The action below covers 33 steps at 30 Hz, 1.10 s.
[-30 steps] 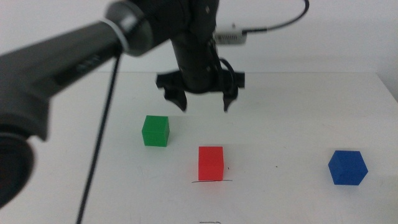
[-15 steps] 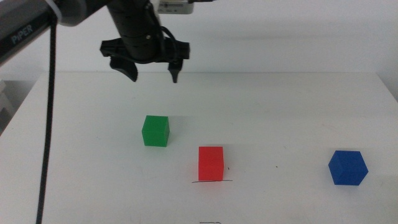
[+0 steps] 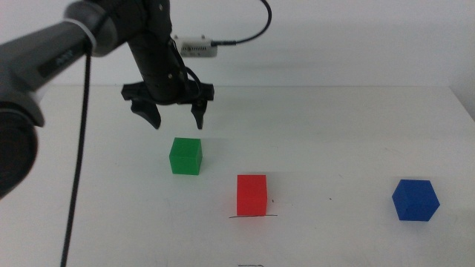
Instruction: Stack red cubes first, then green, then blue cubes in a specific spot.
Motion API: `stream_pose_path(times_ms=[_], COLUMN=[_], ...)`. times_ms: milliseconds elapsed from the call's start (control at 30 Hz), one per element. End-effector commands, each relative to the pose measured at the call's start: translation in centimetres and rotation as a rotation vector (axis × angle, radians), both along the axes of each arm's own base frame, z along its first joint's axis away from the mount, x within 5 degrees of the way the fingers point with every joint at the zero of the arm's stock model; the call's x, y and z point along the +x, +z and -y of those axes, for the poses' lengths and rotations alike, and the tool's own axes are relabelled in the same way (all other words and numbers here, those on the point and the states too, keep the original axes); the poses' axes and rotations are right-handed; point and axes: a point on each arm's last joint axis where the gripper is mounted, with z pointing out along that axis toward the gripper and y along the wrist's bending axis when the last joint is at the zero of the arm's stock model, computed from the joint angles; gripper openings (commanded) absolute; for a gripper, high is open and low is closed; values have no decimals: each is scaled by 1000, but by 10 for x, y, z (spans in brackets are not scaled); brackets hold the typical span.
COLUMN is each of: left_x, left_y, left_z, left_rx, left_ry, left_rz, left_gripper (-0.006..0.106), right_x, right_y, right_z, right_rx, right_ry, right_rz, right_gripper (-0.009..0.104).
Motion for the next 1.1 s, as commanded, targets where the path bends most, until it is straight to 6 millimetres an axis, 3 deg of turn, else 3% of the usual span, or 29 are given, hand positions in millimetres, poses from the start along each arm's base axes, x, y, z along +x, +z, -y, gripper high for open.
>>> stream_pose_path(times_ms=[0,500,633,733,900,1000,1067], left_x=[-9,5,6,6,5,2,-5], left_y=[22,-31,-39,-40,-38,-25,-6], left_z=[-1,6,7,8,9,11,15], left_rx=[-27,-17,-15,-18,-41,-85,-107], left_ry=[-10,-18,-31,-31,-28,-24,-25], left_rz=[-20,-140,-157,-160,-164,-149,-116], left_gripper=[93,93,88,75,32,5,-2], right_x=[-1,-1,-1,-1,-1,-1,-1], right_y=[12,12,12,12,12,12,12], right_z=[0,0,0,0,0,0,0], right_rx=[-27,-27,-27,-27,-27,-27,-27], right_ry=[-5,-5,-5,-5,-5,-5,-5], right_rz=[103,103,103,103,103,103,103], right_gripper=[90,90,90,90,90,90,90])
